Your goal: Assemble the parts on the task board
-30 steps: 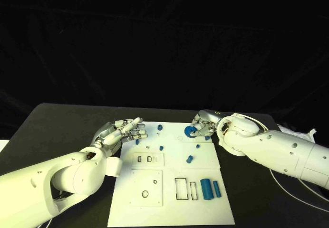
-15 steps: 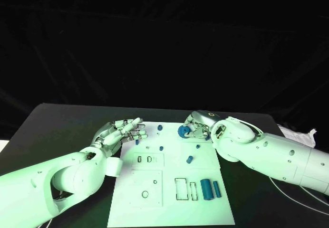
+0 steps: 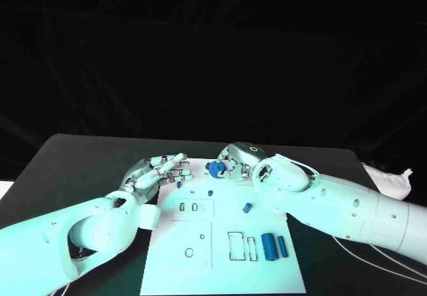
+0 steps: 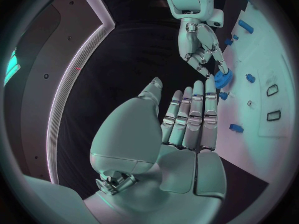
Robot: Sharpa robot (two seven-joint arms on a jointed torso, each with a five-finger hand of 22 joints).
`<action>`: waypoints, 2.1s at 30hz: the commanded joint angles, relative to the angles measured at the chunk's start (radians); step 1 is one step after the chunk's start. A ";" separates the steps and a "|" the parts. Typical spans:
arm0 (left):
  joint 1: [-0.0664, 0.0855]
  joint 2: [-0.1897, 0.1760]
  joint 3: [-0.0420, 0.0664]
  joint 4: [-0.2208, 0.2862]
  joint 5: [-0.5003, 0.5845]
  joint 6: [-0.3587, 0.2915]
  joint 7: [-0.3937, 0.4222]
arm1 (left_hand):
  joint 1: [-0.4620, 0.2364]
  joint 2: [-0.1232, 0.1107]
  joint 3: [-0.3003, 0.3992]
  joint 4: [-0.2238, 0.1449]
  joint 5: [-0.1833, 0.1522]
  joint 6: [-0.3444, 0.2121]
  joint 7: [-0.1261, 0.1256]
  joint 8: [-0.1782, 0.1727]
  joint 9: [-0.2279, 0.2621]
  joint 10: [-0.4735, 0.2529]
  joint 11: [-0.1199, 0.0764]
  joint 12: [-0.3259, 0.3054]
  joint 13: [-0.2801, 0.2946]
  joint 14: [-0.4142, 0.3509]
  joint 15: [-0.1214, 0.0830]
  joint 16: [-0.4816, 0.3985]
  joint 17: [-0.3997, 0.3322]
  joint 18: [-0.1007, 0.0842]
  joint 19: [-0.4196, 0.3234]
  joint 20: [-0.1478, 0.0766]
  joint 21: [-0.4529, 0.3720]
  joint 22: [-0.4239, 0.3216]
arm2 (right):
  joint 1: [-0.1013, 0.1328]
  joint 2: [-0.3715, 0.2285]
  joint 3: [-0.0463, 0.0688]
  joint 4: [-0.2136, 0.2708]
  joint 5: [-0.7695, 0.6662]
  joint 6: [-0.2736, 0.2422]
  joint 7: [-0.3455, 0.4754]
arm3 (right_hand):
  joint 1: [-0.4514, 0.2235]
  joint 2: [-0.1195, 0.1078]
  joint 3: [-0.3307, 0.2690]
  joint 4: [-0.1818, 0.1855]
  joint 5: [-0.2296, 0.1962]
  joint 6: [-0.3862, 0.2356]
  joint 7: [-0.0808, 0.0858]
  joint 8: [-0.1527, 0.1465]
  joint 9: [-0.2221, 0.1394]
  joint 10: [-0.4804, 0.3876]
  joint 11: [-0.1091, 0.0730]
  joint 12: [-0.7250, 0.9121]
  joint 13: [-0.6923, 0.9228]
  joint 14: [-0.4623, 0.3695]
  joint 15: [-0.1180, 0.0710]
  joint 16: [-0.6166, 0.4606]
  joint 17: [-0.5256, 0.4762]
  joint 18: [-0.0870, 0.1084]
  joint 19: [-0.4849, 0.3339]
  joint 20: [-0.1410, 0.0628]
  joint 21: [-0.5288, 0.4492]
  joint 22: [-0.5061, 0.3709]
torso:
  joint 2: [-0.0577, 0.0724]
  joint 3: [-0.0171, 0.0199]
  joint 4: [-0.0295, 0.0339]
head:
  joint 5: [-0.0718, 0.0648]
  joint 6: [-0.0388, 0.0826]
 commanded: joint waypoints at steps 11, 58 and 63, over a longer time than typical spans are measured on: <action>0.001 0.005 0.001 0.001 0.001 0.021 0.005 | 0.005 0.004 -0.002 -0.006 -0.004 -0.001 0.005 -0.006 -0.001 -0.001 0.003 -0.006 -0.001 0.001 0.005 -0.005 0.001 0.001 0.003 0.005 -0.004 -0.001 | -0.001 0.079 -0.029 -0.059 -0.038 0.040 -0.025 | -0.016 0.000 0.014 0.003 0.006 0.043 -0.021 0.002 0.025 0.013 -0.015 -0.007 0.025 0.080 -0.004 0.003 0.129 -0.015 0.006 0.003 0.007 0.002 | 0.001 0.0006 -0.0018 | 0.007 -0.005; 0.001 0.006 0.001 -0.002 0.001 0.021 0.004 | 0.006 0.005 -0.002 -0.008 -0.004 -0.001 0.005 -0.006 -0.001 0.000 0.003 -0.006 -0.001 0.001 0.005 -0.006 0.002 0.002 0.003 0.005 -0.004 -0.002 | -0.001 0.117 -0.039 -0.074 -0.039 -0.019 -0.007 | -0.098 -0.044 -0.014 0.028 -0.009 -0.007 0.002 -0.051 0.017 -0.003 0.006 -0.045 0.012 0.080 0.014 0.004 0.132 -0.018 0.009 0.020 0.015 0.018 | 0.001 -0.0002 -0.0027 | 0.011 -0.010; 0.001 0.006 0.001 -0.003 0.001 0.021 0.004 | 0.006 0.005 -0.002 -0.008 -0.004 -0.001 0.005 -0.006 -0.001 0.000 0.003 -0.006 -0.001 0.001 0.005 -0.006 0.002 0.002 0.003 0.005 -0.004 -0.002 | 0.002 0.124 -0.039 -0.085 -0.039 0.011 -0.020 | -0.106 -0.052 -0.023 0.030 -0.026 -0.078 0.017 -0.055 0.002 -0.027 0.019 -0.087 -0.016 0.079 0.024 0.004 0.134 -0.017 0.004 0.027 0.011 0.011 | 0.001 0.0006 -0.0030 | 0.011 -0.009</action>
